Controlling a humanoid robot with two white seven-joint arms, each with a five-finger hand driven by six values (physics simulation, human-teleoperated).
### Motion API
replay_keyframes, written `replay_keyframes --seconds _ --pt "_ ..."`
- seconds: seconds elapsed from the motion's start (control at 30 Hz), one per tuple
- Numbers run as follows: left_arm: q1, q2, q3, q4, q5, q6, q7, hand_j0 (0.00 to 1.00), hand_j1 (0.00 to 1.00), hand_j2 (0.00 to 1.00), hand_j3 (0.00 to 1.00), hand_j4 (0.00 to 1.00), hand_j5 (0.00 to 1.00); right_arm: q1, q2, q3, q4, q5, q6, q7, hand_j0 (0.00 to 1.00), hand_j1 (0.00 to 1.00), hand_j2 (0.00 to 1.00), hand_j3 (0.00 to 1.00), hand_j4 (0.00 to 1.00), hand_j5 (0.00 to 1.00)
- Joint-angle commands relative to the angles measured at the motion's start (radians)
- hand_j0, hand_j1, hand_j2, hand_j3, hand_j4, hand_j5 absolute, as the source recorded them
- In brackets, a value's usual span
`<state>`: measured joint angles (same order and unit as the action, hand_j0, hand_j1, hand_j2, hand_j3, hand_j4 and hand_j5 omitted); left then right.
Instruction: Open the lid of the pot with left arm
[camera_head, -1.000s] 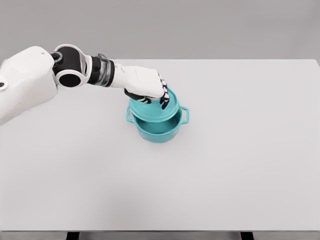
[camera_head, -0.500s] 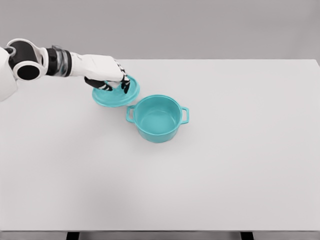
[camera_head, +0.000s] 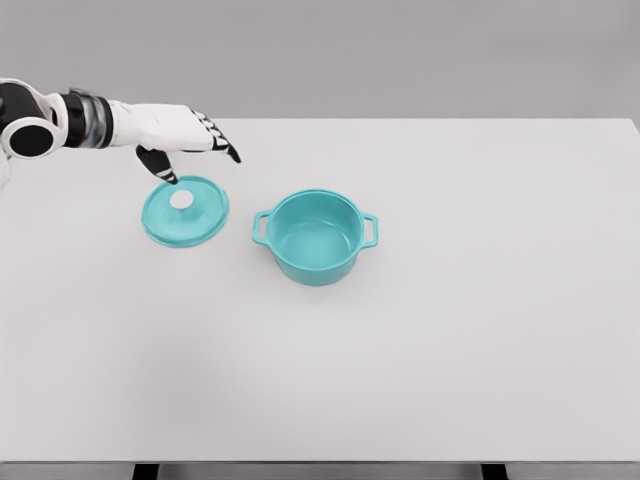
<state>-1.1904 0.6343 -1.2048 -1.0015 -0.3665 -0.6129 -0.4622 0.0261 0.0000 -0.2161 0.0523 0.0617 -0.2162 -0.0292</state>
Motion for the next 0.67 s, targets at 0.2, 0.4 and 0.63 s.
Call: replay_keyframes --seconds 0.2,0.4,0.63 --pt "0.026 0.010 0.059 -0.025 0.014 0.002 0.004 1.00 1.00 1.00 1.00 1.00 1.00 0.000 0.000 0.000 0.000 0.000 0.000 0.000 1.00 1.00 1.00 1.00 1.00 1.00" --pt "0.138 0.182 0.243 -0.025 0.090 0.002 0.004 1.00 1.00 1.00 1.00 1.00 1.00 0.000 0.000 0.000 0.000 0.000 0.000 0.000 1.00 1.00 1.00 1.00 1.00 1.00" --pt "0.195 0.269 0.274 -0.028 0.153 0.002 0.000 1.00 1.00 1.00 1.00 1.00 1.00 0.000 0.000 0.000 0.000 0.000 0.000 0.000 1.00 1.00 1.00 1.00 1.00 1.00"
